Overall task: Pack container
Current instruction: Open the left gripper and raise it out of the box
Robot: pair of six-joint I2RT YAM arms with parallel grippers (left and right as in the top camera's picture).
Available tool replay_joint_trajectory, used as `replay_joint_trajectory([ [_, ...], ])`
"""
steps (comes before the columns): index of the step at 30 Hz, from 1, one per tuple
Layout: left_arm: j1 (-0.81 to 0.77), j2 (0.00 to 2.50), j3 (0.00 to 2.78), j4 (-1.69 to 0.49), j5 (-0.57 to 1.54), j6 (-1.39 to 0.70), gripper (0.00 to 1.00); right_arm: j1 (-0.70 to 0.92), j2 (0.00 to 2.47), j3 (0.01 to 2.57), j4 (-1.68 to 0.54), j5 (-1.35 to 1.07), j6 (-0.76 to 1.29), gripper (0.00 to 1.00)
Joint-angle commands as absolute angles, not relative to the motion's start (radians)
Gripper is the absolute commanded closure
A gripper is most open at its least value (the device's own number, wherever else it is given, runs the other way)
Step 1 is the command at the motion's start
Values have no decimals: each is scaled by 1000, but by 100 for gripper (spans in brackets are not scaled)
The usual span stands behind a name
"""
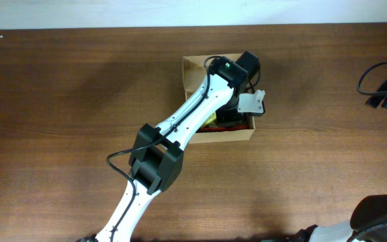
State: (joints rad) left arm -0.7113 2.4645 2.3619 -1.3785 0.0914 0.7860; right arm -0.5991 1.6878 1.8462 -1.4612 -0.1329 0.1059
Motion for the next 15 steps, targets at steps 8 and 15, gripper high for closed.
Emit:
replay_joint_trajectory([
  [8, -653, 2362, 2370, -1344, 10, 712, 44, -601, 1692, 1842, -1459, -139, 113, 1],
  [15, -588, 2159, 2370, -1219, -58, 586, 50, -601, 1692, 1842, -1447, -139, 109, 1],
])
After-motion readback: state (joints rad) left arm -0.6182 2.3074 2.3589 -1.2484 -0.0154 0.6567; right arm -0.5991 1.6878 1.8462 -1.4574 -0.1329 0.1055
